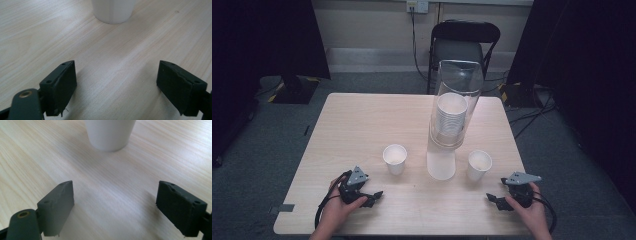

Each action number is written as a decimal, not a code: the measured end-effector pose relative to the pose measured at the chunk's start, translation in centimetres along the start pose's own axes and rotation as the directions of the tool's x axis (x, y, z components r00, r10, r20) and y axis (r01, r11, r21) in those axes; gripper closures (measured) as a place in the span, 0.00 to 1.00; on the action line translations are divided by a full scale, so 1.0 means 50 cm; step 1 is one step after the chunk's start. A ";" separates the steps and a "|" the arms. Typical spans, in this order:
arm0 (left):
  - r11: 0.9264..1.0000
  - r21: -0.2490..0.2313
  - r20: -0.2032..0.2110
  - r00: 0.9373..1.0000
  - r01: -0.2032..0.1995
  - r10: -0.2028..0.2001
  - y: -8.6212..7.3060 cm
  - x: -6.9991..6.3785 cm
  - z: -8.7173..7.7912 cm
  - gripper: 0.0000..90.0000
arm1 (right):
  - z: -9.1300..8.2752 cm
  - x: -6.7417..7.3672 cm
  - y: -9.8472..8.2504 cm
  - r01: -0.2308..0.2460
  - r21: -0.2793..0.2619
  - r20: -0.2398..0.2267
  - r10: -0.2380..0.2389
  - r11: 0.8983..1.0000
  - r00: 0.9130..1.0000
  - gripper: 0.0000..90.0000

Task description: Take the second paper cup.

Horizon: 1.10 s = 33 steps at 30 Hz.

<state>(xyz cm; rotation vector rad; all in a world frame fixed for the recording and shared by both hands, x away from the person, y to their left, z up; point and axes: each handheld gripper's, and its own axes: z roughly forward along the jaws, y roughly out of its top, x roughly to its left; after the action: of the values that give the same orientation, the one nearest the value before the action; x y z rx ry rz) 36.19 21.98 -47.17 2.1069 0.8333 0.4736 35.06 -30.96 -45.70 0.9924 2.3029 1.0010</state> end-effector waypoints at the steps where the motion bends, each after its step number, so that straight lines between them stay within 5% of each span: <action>1: 1.000 0.000 0.000 1.000 0.000 0.000 0.000 0.000 0.000 0.18 | -0.002 -0.001 -0.003 0.003 -0.001 0.005 -0.003 1.000 1.000 0.16; 18: 1.000 -0.001 0.000 1.000 -0.001 0.001 0.000 0.000 0.000 0.18 | -0.049 -0.003 -0.062 -0.023 -0.027 0.001 0.023 0.999 1.000 0.16; 33: 1.000 0.000 0.000 1.000 -0.010 0.010 0.000 0.001 0.000 0.17 | -0.052 -0.006 -0.065 -0.018 -0.021 -0.015 0.017 1.000 1.000 0.14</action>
<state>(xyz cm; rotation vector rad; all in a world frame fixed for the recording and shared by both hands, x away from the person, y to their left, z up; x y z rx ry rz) 36.23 22.02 -47.16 2.1125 0.8230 0.4788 32.20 -33.92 -46.48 1.0016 2.2953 1.0409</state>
